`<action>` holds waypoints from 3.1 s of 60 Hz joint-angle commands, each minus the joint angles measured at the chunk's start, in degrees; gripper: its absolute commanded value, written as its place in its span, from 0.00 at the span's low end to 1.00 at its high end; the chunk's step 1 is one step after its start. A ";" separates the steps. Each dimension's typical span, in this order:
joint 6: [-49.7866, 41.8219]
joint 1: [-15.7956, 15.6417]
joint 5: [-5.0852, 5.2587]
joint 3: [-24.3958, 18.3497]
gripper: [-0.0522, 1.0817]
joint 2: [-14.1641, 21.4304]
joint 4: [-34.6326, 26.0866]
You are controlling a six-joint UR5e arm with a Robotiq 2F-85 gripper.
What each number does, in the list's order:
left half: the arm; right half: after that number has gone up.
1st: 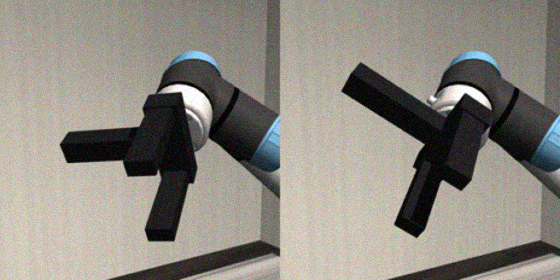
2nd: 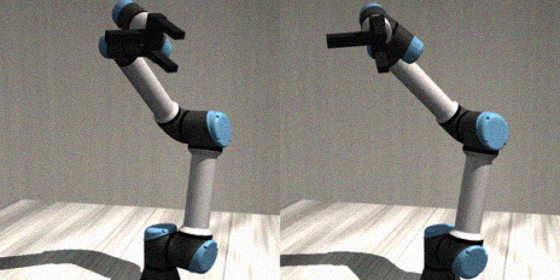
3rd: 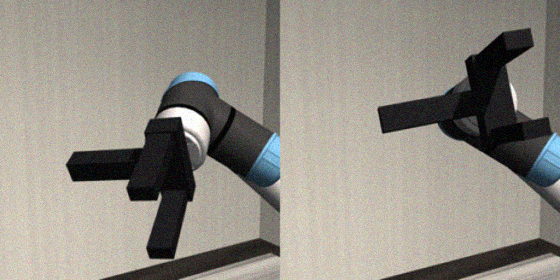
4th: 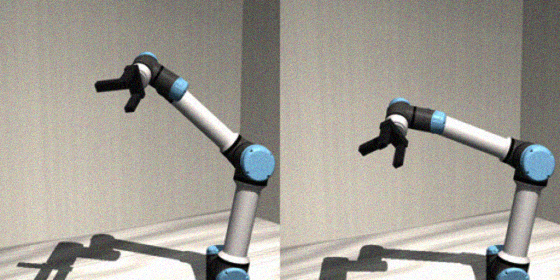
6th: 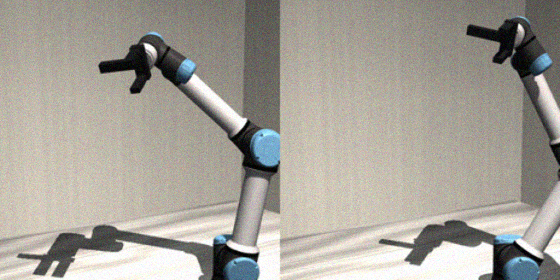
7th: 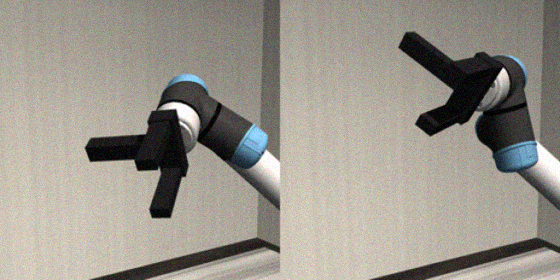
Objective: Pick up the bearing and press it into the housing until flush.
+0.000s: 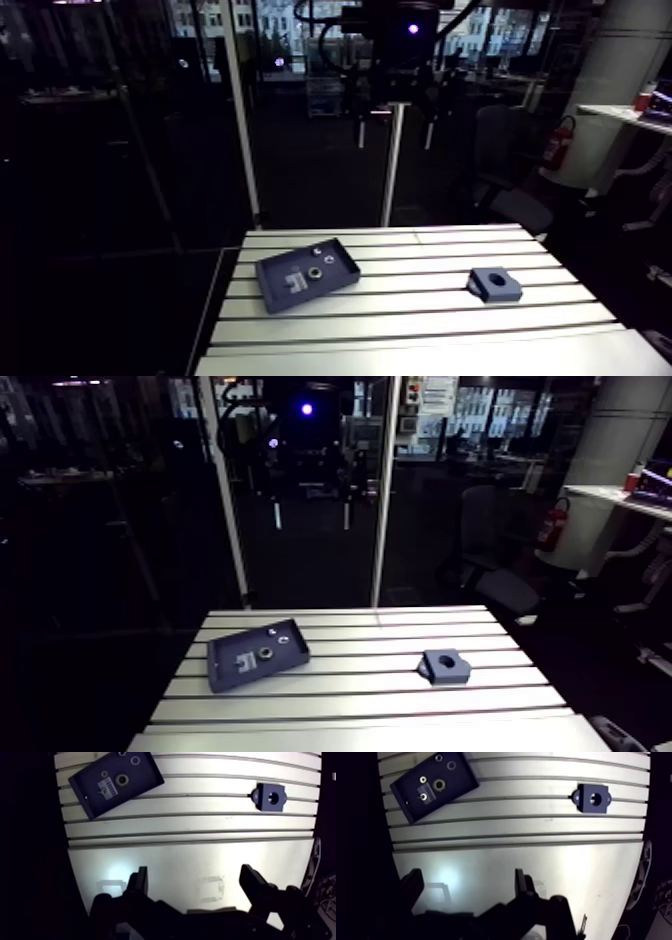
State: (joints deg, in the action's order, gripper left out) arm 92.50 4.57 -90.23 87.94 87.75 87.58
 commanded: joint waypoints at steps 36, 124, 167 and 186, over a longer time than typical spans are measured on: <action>3.24 -0.79 -3.14 6.76 0.05 6.87 -3.88; 10.45 -8.67 -1.92 7.02 0.05 -15.66 24.68; 5.55 -11.47 -1.92 7.11 0.05 -22.89 28.31; 4.83 -12.38 -1.83 8.17 0.05 -24.76 30.84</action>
State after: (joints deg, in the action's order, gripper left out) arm 97.74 -7.43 -92.09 95.56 64.21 117.44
